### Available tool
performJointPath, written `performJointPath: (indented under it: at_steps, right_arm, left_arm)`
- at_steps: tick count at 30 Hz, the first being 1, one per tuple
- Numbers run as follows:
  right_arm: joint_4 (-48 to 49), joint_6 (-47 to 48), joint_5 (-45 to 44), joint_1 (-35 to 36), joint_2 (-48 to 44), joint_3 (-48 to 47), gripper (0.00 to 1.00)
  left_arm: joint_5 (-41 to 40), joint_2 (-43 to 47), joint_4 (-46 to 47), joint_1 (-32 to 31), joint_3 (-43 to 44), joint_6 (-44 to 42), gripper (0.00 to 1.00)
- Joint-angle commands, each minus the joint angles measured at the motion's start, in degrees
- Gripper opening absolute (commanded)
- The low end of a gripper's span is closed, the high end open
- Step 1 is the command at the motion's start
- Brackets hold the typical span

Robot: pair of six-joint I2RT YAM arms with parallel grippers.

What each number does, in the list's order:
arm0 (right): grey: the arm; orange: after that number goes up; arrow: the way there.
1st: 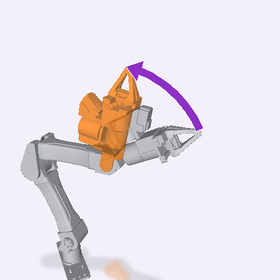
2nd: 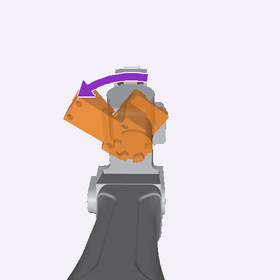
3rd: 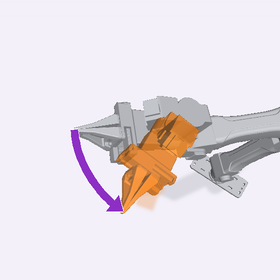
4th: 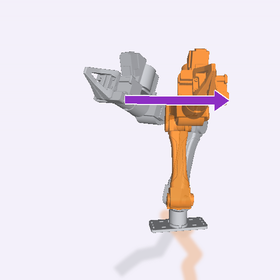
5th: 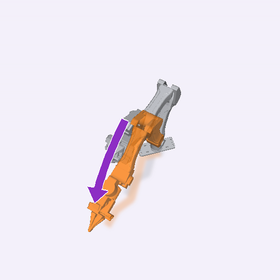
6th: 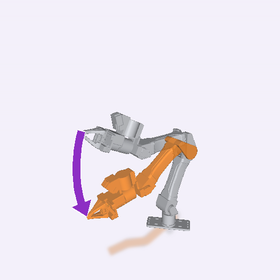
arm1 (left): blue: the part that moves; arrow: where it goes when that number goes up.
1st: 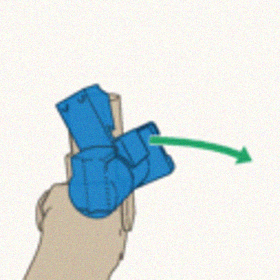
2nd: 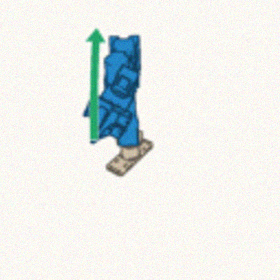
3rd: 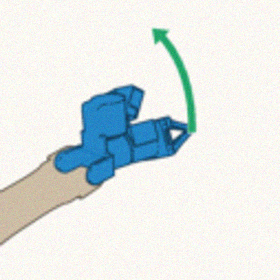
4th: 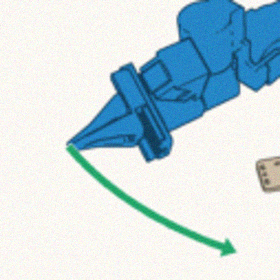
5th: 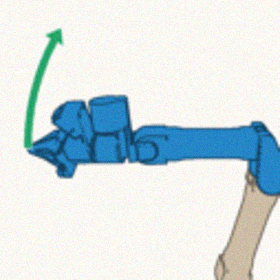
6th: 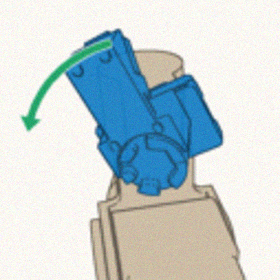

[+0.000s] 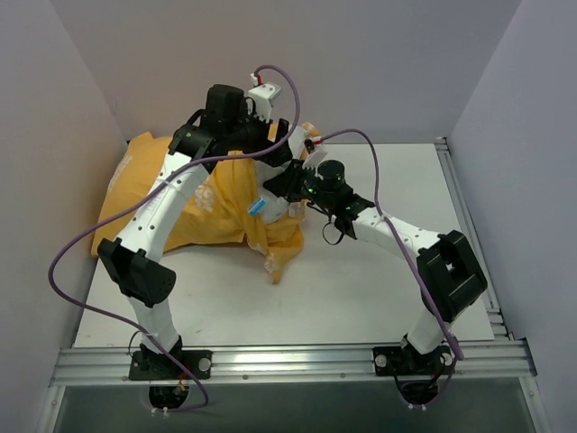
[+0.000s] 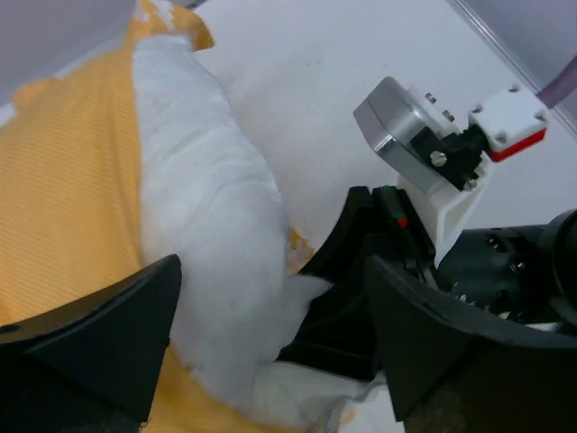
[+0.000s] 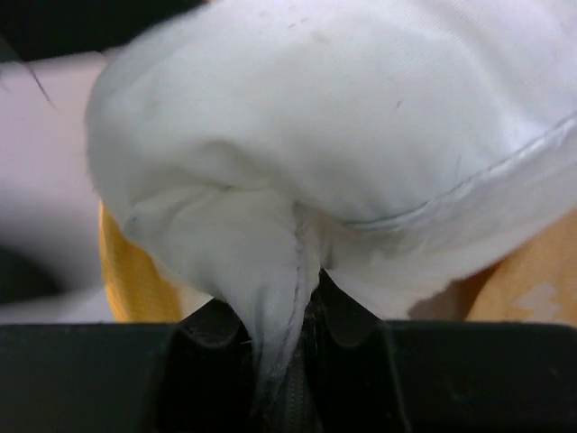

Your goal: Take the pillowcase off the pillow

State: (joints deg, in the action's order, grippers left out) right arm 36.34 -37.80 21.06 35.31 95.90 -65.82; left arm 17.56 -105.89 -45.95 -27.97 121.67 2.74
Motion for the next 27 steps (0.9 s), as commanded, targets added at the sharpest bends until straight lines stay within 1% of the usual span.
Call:
performJointPath:
  at_steps: [1,2,4,5,6,7,8,9,10,11,12,14,15,18,19,21,22,24,27]
  right_arm:
    - [0.58,-1.75,-0.14,-0.24,-0.62,2.27,0.00]
    - [0.75,-1.84,-0.23,-0.33,-0.71,3.15,0.00]
    - [1.19,-2.71,-0.32,-0.59,-0.71,4.12,0.00]
    - [2.41,-3.33,-0.23,-0.77,-0.71,5.43,0.00]
    - [3.21,-4.64,-0.14,-1.03,-0.80,6.14,0.00]
    - [4.08,-5.26,0.03,-1.12,-0.80,6.75,0.00]
    - [5.05,-5.79,0.03,-1.21,-0.97,7.28,0.00]
    - [5.32,-6.49,0.03,-1.30,-0.98,7.72,0.00]
    - [5.41,-6.50,0.21,-1.21,-0.89,7.73,0.00]
    - [5.32,-6.58,0.30,-1.21,-0.89,7.64,0.00]
    - [5.41,-6.76,0.47,-1.21,-0.89,7.46,0.00]
    - [5.32,-7.02,0.74,-1.21,-0.97,7.55,0.00]
    - [5.15,-7.11,0.74,-1.21,-1.32,7.64,0.00]
    - [4.36,-6.76,0.56,-1.30,-2.11,8.17,0.00]
    - [4.27,-6.67,0.56,-1.21,-2.20,8.25,0.00]
    - [3.74,-6.41,0.65,-1.21,-2.21,8.34,0.00]
    - [3.65,-6.41,0.74,-1.12,-2.21,8.34,0.00]
    - [3.65,-6.49,0.83,-1.12,-2.12,8.52,0.00]
    - [3.57,-6.85,0.91,-1.12,-2.21,8.61,0.00]
  left_arm:
    - [6.52,3.84,3.51,-0.69,1.12,-2.64,0.97]
    - [7.04,3.84,0.46,-0.34,1.20,-4.57,0.94]
    - [8.01,3.84,-2.81,0.89,1.47,-7.39,0.94]
    - [9.67,3.84,-6.74,1.42,2.16,-8.62,0.94]
    - [10.55,4.37,-8.78,2.64,2.52,-11.33,0.94]
    - [10.91,4.89,-12.54,3.18,2.70,-12.92,0.94]
    - [10.39,5.42,-14.32,3.70,2.44,-14.59,0.94]
    - [8.91,6.38,-16.43,4.06,2.09,-18.18,0.94]
    - [6.20,6.92,-18.10,4.32,1.21,-19.34,0.94]
    - [-1.14,7.70,-19.86,4.41,-2.89,-20.22,0.94]
    - [-4.78,9.80,-19.79,4.41,-6.06,-21.10,0.94]
    - [-9.98,12.97,-15.85,5.46,-14.13,-22.95,0.94]
    - [-14.09,16.20,-13.92,6.07,-21.92,-23.22,0.94]
    - [-18.86,20.44,-9.77,9.85,-29.36,-23.49,0.94]
    - [-18.53,21.24,-9.42,10.99,-32.17,-23.57,0.94]
    - [-17.66,23.34,-6.79,13.98,-34.99,-22.87,0.94]
    - [-15.65,23.79,-4.78,14.43,-37.36,-22.52,0.94]
    - [-14.58,24.32,-2.49,14.69,-39.22,-21.73,0.94]
    - [-11.60,23.36,1.39,14.78,-40.02,-19.63,0.94]
